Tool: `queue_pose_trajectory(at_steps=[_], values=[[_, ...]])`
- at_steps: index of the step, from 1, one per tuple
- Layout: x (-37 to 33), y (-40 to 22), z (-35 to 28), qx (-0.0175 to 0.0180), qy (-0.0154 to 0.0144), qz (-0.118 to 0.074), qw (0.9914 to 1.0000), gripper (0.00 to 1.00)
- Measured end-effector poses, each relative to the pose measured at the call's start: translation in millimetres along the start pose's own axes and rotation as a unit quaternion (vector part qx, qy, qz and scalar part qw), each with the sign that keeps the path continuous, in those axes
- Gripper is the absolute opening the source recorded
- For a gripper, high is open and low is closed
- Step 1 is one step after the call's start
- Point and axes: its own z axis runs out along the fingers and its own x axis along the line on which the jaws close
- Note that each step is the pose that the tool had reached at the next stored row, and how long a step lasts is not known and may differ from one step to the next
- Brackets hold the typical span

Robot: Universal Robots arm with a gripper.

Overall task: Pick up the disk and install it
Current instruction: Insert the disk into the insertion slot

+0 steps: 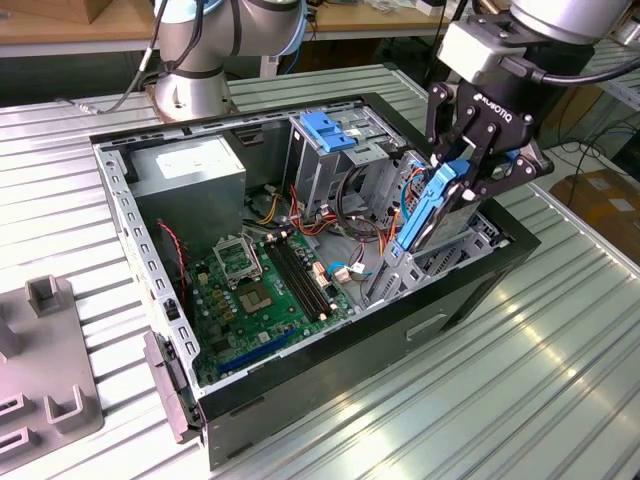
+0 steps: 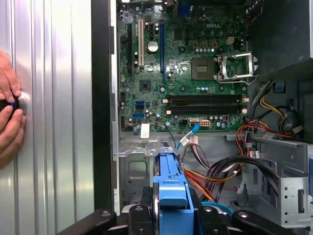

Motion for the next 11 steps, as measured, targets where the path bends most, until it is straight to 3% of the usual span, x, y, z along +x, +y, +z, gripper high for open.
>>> queue_pose_trajectory(at_steps=[8,11], values=[[0.1,-0.1,14.4,0.0000,0.0000,0.000,1.00000,0.37],[0.1,-0.2,22.9,0.0000,-0.0001,0.000,1.00000,0.37]])
